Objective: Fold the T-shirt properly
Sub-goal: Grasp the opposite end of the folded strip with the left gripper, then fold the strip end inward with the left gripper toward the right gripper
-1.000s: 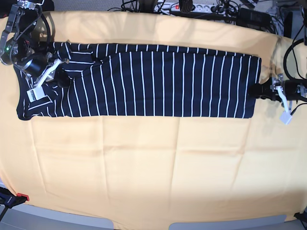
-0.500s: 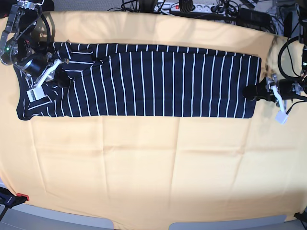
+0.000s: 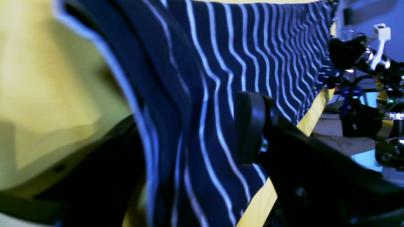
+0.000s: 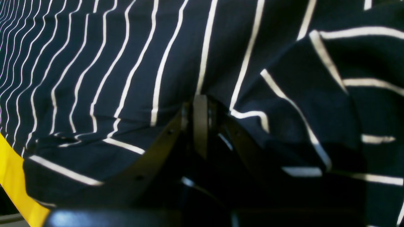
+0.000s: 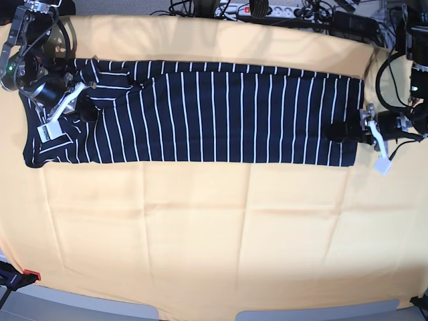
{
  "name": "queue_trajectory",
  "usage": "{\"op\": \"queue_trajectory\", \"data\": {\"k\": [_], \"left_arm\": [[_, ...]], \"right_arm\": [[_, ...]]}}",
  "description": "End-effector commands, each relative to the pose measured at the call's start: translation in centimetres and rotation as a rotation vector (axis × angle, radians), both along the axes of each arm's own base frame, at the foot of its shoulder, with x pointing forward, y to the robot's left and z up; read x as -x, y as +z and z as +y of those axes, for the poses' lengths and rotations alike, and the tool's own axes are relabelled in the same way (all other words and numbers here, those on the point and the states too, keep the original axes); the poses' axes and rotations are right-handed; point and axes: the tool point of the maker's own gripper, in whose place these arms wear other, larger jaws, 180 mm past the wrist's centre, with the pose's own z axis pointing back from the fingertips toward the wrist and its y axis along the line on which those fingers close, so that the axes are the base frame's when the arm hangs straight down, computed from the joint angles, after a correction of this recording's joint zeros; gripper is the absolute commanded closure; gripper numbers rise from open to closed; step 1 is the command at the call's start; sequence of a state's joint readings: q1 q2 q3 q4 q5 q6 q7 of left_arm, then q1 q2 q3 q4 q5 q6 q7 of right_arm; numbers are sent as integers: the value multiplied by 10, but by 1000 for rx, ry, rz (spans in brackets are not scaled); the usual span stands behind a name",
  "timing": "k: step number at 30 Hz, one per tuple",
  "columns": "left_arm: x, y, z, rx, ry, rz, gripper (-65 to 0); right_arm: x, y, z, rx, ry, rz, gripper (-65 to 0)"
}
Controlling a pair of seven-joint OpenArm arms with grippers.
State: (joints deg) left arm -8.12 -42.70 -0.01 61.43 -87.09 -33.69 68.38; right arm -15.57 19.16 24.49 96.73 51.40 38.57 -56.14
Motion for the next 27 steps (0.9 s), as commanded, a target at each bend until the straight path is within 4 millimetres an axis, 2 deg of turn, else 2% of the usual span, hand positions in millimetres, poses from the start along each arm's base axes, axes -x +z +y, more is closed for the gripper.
{"op": "queue_trajectory", "data": {"k": [1, 3, 6, 7, 10, 14, 16, 20, 27], "left_arm": [[8, -6, 8, -59, -32, 35, -331], [7, -4, 10, -63, -31, 32, -251], [2, 2, 17, -79, -27, 18, -34], [-2, 6, 19, -84, -21, 4, 0], [-18, 23, 33, -105, 15, -55, 0], [-34, 38, 51, -173, 37, -110, 0], [-40, 40, 59, -217, 42, -130, 0], [-46, 45, 81, -318, 62, -161, 0], [-41, 62, 113, -391, 96, -138, 0]], "right_arm": [[-7, 11, -3, -4, -2, -43, 0], [-7, 11, -3, -4, -2, -43, 0], [-11, 15, -2, -1, 10, -59, 0], [-13, 17, -1, 1, 17, -68, 0], [-24, 31, 3, -16, 27, -119, -1], [-36, 56, 13, -65, 46, -199, -166], [-41, 63, 14, -58, 55, -217, -227], [-44, 66, 16, -51, 68, -213, -229], [-41, 62, 15, -41, 76, -190, -229]]}}
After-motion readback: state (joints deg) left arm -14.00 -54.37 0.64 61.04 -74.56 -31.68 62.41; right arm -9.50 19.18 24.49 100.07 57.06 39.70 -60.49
